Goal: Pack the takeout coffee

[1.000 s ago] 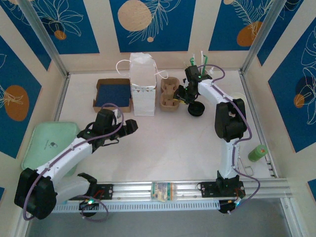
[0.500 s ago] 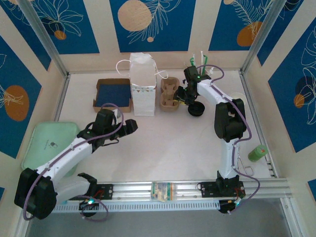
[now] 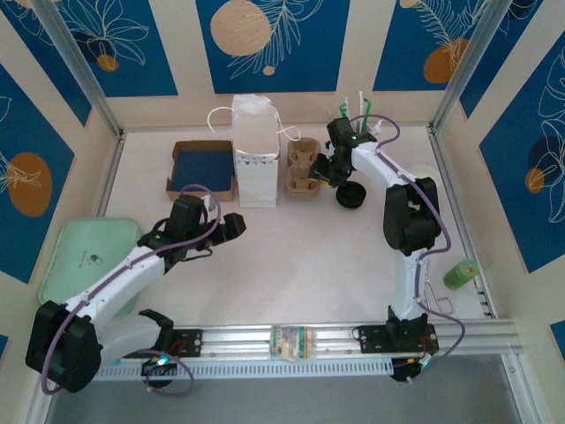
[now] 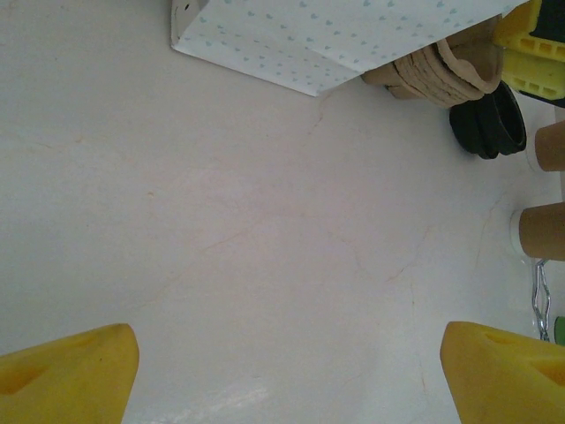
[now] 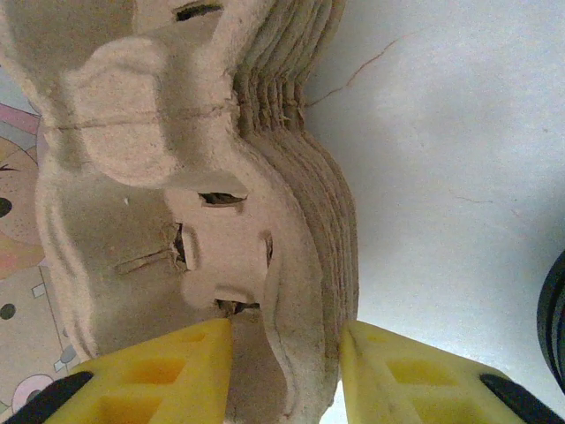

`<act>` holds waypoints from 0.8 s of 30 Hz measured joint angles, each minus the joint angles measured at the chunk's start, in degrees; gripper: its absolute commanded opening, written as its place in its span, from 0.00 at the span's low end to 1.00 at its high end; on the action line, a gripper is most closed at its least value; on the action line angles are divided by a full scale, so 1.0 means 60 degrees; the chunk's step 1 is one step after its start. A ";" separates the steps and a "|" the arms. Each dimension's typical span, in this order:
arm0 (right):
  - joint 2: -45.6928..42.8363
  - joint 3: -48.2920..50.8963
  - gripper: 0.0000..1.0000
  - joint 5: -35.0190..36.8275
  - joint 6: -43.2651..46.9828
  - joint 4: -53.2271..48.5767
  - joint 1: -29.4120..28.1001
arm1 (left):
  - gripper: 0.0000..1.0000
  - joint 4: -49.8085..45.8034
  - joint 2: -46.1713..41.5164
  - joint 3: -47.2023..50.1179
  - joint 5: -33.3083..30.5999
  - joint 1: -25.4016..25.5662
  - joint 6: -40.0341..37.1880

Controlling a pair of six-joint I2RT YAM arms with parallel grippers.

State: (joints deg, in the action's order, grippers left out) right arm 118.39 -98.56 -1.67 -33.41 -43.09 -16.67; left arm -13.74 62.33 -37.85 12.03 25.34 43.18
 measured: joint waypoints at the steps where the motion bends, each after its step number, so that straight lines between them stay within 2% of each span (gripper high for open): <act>1: -0.0015 0.0000 0.37 0.0000 0.0000 0.0000 0.0000 | 0.89 0.0000 0.0000 0.0000 0.0000 0.0000 0.0004; 11: -0.0033 0.0000 0.32 -0.0047 -0.0004 0.0004 -0.0033 | 0.88 0.0000 0.0000 0.0022 0.0025 0.0000 0.0004; 24: -0.0033 0.0000 0.14 -0.0113 -0.0044 0.0011 -0.0036 | 0.88 0.0004 0.0000 0.0051 0.0033 -0.0011 0.0004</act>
State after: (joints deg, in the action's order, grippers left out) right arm 118.19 -98.56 -2.35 -33.67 -43.03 -16.88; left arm -13.72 62.33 -37.54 12.23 25.28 43.20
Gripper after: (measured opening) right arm 0.158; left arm 0.883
